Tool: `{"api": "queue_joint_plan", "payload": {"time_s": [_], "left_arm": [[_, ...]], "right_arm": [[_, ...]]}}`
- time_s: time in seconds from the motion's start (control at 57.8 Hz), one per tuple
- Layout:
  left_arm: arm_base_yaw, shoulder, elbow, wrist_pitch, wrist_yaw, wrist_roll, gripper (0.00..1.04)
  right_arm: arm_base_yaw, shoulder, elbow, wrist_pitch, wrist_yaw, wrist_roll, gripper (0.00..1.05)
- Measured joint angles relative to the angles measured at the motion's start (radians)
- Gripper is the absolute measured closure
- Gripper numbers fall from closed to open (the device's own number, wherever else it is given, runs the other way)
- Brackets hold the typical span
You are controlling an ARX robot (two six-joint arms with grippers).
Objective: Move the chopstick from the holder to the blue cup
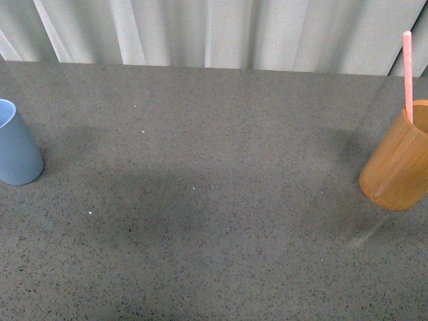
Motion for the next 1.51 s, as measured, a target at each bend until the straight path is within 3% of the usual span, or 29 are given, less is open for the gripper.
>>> {"api": "queue_joint_plan", "payload": {"time_s": [1.142,1.177,1.246,1.281,1.35,1.505], "left_arm": [[0.000,0.000,0.000,0.000,0.000,0.000,0.07],[-0.016,0.017,0.007,-0.027,-0.052,-0.018,0.07],[-0.064,0.125,0.065,-0.178,-0.256,-0.114,0.07],[-0.064,0.184,0.080,-0.211,-0.298,-0.160,0.07],[-0.034,0.277,0.095,-0.224,-0.262,-0.198,0.07],[0.120,0.502,0.195,-0.113,-0.112,-0.194,0.07]], "right_arm": [[0.000,0.000,0.000,0.000,0.000,0.000,0.10],[0.000,0.000,0.000,0.000,0.000,0.000,0.10],[0.000,0.000,0.000,0.000,0.000,0.000,0.10],[0.000,0.000,0.000,0.000,0.000,0.000,0.10],[0.000,0.000,0.000,0.000,0.000,0.000,0.10],[0.000,0.000,0.000,0.000,0.000,0.000,0.10]]}}
